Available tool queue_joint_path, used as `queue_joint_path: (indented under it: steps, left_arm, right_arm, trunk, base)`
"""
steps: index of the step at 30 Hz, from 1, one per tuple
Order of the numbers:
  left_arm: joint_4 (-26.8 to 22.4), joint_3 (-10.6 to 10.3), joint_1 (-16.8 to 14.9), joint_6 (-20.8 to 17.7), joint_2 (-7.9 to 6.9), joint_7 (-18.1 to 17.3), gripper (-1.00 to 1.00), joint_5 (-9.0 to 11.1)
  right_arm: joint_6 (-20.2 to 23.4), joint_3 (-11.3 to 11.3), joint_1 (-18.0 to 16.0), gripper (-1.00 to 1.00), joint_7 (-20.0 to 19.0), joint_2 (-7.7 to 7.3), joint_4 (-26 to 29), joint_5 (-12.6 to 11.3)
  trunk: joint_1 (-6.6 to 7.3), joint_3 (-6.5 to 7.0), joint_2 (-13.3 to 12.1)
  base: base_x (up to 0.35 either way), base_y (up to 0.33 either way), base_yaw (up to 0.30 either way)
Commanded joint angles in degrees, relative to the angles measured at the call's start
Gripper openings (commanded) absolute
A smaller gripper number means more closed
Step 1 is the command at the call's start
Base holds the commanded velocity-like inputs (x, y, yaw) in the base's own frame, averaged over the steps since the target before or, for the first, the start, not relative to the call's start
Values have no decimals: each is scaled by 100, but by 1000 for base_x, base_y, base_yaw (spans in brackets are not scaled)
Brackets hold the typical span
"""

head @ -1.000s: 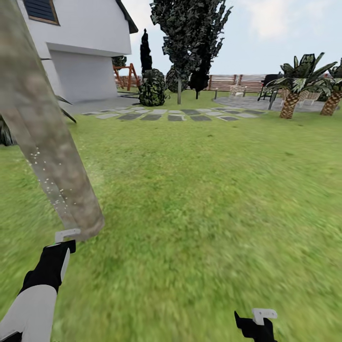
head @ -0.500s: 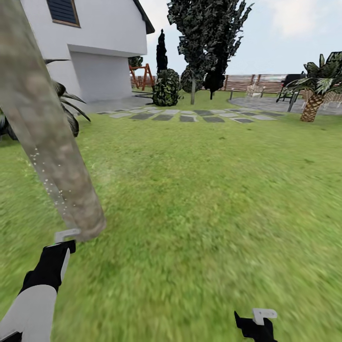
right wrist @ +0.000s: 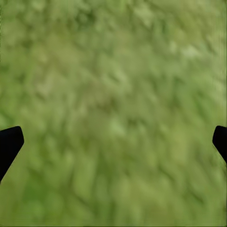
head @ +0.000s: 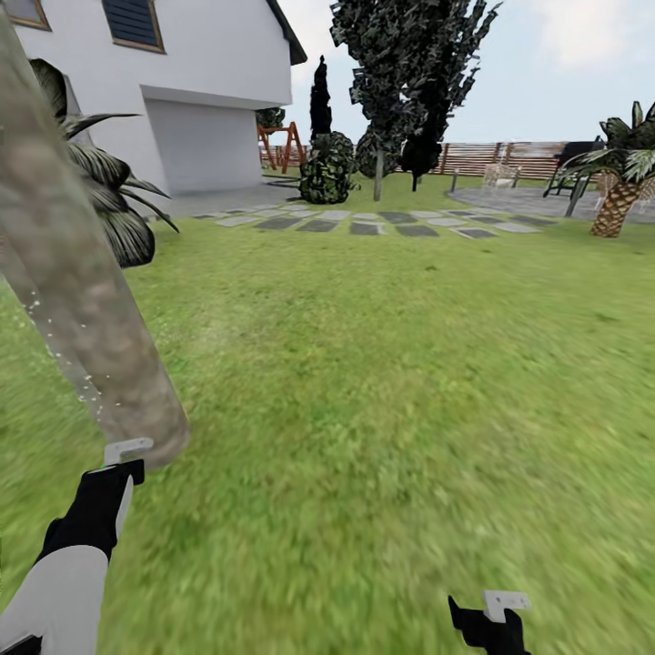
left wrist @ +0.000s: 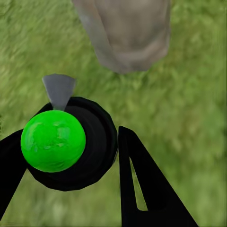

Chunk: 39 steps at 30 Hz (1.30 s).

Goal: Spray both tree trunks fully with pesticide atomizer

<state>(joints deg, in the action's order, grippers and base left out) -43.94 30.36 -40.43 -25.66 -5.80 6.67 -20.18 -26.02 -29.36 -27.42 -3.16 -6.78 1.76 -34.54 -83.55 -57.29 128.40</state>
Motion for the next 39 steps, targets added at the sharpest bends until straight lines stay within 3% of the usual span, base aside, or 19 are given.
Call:
queue_joint_path:
  steps: [1, 9, 27, 39]
  left_arm:
    - [0, 3, 0, 0, 0, 1, -100, -3]
    - [-26, 218, 0, 10, 0, -1, -100, 0]
    - [-25, 216, 0, 16, 0, -8, -100, 6]
    - [-27, 224, 0, 10, 0, -8, -100, 1]
  right_arm:
    - [0, 0, 0, 100, 0, 1, 0, 0]
    - [0, 0, 0, 100, 0, -4, 0, 0]
    - [0, 0, 0, 100, -2, 1, 0, 9]
    - [0, 0, 0, 100, -1, 1, 0, 9]
  trunk:
    - [0, 0, 0]
    - [0, 0, 0]
    - [0, 0, 0]
    - [0, 0, 0]
  base:
    - [209, -226, 268]
    - [209, -226, 274]
    - [233, -203, 64]
    - [239, -197, 258]
